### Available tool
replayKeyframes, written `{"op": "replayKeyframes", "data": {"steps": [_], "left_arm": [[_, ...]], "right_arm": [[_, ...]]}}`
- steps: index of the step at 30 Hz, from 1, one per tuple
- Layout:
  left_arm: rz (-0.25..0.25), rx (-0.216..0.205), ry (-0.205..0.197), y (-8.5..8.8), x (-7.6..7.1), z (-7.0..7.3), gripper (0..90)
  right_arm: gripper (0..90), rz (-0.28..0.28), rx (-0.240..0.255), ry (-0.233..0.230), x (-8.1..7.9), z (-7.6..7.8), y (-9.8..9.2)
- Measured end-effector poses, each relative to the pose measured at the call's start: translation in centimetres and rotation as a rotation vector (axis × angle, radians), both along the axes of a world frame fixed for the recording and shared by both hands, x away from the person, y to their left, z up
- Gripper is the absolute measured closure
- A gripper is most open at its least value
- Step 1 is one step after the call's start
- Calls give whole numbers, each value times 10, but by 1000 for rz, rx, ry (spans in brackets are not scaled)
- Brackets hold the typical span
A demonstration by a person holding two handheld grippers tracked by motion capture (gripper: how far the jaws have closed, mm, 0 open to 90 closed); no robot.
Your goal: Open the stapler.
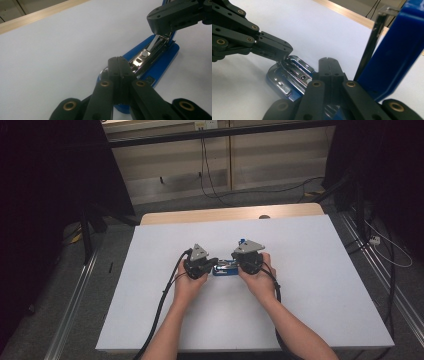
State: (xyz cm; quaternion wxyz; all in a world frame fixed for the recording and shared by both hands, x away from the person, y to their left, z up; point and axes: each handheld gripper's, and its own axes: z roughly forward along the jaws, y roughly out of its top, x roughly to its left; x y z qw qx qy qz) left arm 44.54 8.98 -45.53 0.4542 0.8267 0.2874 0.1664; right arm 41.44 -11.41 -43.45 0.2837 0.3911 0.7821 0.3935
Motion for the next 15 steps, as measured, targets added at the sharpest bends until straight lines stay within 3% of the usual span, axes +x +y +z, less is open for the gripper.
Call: {"op": "replayKeyframes", "data": {"steps": [15], "left_arm": [[-2,-12,7,0,1,0,900]], "right_arm": [[900,-6,-1,11,1,0,1]]}}
